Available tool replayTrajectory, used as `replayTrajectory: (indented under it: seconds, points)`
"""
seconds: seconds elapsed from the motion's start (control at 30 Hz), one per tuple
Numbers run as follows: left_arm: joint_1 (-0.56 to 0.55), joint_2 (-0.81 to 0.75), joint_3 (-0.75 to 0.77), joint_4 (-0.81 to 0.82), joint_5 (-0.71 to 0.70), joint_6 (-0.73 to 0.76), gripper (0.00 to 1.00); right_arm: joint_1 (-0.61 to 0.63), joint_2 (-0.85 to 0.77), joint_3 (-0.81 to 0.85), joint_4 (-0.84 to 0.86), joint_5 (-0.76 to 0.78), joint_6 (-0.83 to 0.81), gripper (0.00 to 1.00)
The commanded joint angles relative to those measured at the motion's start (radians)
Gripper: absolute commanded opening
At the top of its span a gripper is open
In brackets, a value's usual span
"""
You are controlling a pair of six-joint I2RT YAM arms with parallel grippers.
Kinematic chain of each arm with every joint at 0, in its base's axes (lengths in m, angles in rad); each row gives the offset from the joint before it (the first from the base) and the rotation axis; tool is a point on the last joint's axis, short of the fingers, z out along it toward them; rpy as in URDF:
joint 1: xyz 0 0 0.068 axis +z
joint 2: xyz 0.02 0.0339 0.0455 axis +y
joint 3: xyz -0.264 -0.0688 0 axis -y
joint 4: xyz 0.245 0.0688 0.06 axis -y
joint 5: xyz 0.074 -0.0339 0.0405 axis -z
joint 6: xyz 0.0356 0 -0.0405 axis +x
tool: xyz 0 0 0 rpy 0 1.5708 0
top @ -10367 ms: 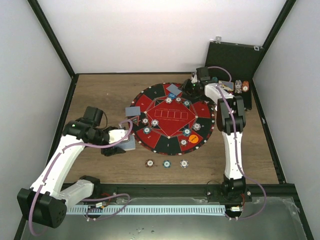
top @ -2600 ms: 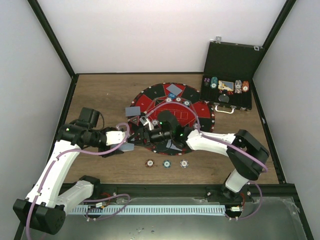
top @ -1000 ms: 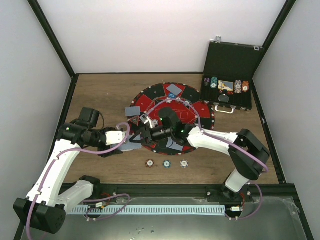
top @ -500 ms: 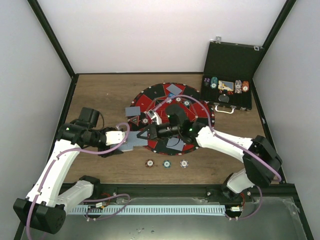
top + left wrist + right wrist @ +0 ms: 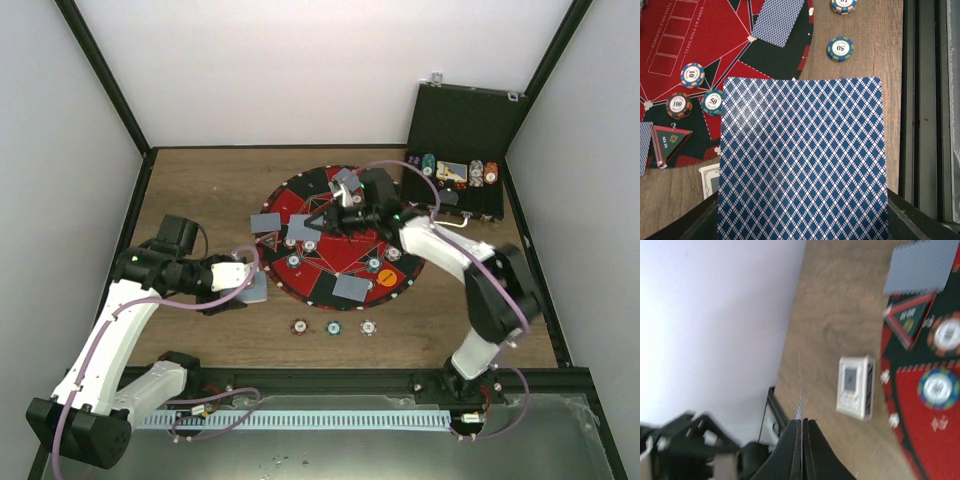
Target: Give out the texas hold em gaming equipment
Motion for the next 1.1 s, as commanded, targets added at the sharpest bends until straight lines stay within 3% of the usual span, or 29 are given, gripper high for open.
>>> replayTrajectory:
  seconds: [0.0, 0.23, 0.5, 0.67, 0.93, 1.07]
  points:
    - [0.002, 0.004, 0.035, 0.008, 0.049, 0.015, 0.04, -0.041, 0.250, 0.236, -0.061, -0.049, -0.095, 0.01]
    - [0.002, 0.013, 0.029, 0.011, 0.043, 0.004, 0.04, -0.042, 0.748, 0.791, -0.181, -0.028, -0.094, 0.01]
    - [0.002, 0.014, 0.022, 0.009, 0.029, 0.002, 0.04, -0.030, 1.081, 1.153, -0.188, -0.024, -0.006, 0.10]
    - [0.002, 0.018, 0.018, 0.009, 0.029, 0.003, 0.04, -0.023, 1.119, 1.185, -0.195, -0.024, -0.008, 0.26]
    - [0.002, 0.007, 0.020, 0.009, 0.038, -0.007, 0.04, -0.022, 1.030, 1.173, -0.429, 0.115, -0.175, 0.54]
    - [0.002, -0.009, 0.016, 0.007, 0.038, -0.008, 0.04, -0.018, 0.996, 1.158, -0.535, 0.190, -0.231, 0.57]
